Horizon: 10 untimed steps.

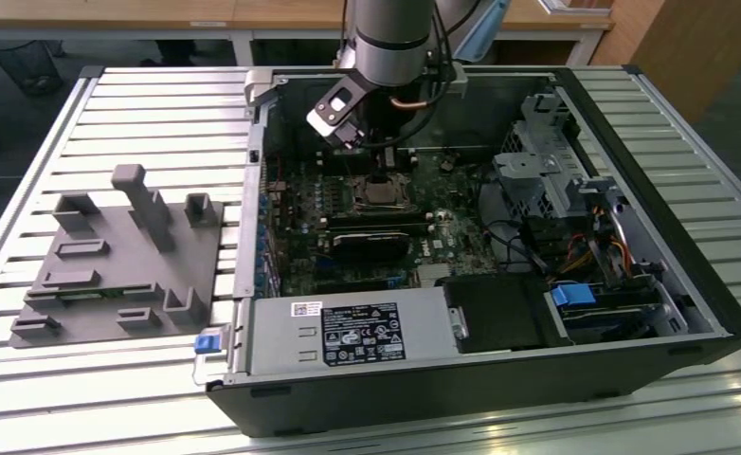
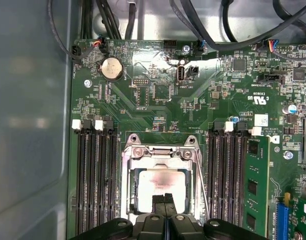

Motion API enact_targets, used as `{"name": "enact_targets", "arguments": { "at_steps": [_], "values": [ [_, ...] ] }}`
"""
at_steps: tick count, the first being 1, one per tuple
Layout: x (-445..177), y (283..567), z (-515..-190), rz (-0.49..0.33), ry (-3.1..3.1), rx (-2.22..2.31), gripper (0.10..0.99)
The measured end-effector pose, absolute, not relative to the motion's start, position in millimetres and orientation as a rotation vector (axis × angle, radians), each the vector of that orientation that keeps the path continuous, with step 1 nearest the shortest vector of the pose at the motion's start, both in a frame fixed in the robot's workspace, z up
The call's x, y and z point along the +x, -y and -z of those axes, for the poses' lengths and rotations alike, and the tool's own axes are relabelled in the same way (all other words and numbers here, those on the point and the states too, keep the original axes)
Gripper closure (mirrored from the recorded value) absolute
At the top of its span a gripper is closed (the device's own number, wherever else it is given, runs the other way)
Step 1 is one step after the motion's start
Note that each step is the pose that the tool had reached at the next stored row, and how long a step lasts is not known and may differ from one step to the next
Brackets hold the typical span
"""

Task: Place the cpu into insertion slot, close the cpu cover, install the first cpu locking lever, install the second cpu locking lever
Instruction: 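Install the first cpu locking lever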

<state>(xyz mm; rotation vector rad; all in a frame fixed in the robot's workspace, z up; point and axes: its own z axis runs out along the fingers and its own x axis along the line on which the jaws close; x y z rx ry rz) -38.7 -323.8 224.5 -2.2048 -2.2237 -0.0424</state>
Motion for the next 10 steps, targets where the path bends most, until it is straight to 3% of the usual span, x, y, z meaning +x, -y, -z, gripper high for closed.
{"name": "enact_targets", "arguments": {
  "at_steps": [10],
  "values": [
    [-38.7,323.7,-228.7,0.042,2.224,-2.205,0.980]
  ]
}}
